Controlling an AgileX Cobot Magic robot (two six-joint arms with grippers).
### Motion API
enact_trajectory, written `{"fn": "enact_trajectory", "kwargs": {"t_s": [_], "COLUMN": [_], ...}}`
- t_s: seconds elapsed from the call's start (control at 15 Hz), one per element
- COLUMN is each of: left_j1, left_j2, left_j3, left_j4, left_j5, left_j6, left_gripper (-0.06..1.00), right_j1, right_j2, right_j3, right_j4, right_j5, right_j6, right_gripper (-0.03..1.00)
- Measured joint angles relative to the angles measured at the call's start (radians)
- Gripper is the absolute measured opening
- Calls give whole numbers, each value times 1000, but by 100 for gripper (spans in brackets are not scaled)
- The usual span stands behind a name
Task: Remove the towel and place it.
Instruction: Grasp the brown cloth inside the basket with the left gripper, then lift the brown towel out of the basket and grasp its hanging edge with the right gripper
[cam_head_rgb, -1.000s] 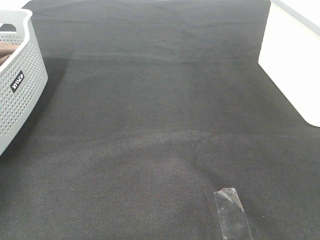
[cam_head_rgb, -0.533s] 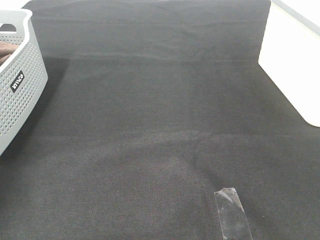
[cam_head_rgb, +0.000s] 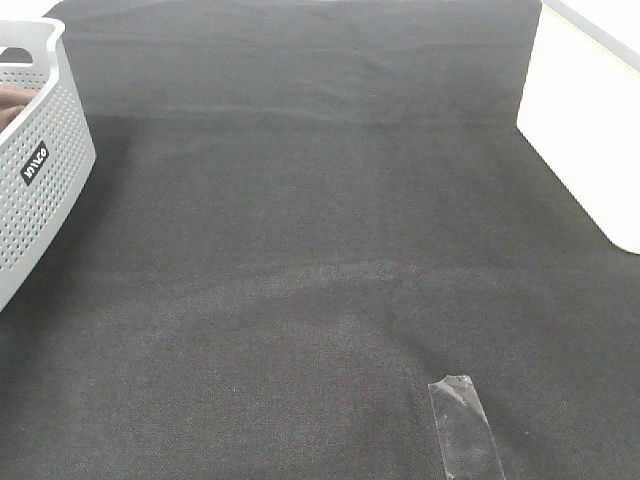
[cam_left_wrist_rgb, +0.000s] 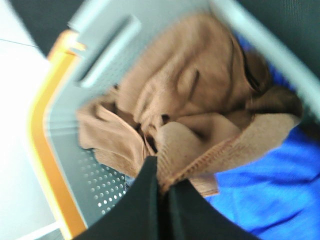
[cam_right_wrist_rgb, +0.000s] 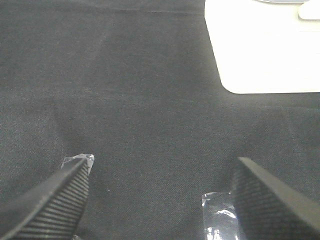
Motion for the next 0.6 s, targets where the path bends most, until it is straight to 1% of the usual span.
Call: {"fn": "enact_trajectory", "kwargs": {"t_s": [0.13,0.27,0.33,0.4,0.47,0.53,0.6], "left_j1": [-29,-83,-141,-182,-220,-272,-325], "left_j2": [-90,-176,-231,-265,-290,-319,-342], "left_j3": [0,0,0,0,0,0,0], "left_j4": [-12,-15,-15,-15,-15,-15,-15], "left_j5": [1,-9,-37,-62,-86,-112,-138], "left_j6": [-24,-30,-30,-30,-30,-30,-30], "left_gripper": [0,0,0,0,0,0,0], "right_j1": [0,0,0,0,0,0,0], "right_j2": [0,5,40,78,117,157,202], "right_j3": [0,0,-2,-9,-14,-14,-14], "right_j4": [-2,-2,16,45,95,157,245], "right_j5": [0,-2,-7,-15,-29,-55,-98], "right_j6": [0,-2,-29,-74,-136,-225,-328], "right_gripper": [72,72,72,72,72,72,72]}}
